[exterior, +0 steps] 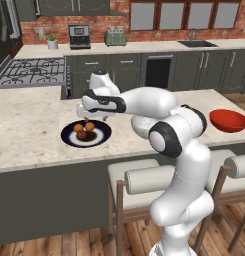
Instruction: Take the fruits from the plate on the dining counter and place two fruits in each bowl.
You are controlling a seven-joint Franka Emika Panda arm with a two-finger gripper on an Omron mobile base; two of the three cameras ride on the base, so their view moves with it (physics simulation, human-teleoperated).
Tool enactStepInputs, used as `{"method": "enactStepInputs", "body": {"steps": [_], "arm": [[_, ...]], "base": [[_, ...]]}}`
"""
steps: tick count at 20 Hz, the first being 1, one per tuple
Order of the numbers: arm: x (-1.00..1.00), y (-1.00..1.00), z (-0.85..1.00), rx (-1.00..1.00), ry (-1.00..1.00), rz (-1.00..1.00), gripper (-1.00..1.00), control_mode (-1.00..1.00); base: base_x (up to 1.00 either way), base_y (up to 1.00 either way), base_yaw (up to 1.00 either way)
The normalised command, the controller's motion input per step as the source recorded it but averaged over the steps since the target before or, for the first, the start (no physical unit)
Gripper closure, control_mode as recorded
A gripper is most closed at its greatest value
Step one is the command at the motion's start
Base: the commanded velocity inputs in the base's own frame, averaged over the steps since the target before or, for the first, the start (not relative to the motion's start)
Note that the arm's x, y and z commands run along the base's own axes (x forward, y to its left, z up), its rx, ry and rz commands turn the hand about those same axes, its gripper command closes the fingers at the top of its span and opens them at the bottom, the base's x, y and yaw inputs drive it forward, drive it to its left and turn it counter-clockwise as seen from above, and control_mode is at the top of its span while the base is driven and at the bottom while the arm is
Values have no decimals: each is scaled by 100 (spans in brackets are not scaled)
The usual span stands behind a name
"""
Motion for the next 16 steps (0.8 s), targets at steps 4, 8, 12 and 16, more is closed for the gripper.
{"method": "enactStepInputs", "body": {"steps": [4,8,12,16], "arm": [[39,35,-39,0,0,0,-100,-100],[27,46,-42,0,0,0,-100,-100],[25,20,-36,0,0,0,-100,-100],[29,0,-25,0,0,0,-100,-100]], "base": [[0,0,0],[0,0,0],[0,0,0],[0,0,0]]}}
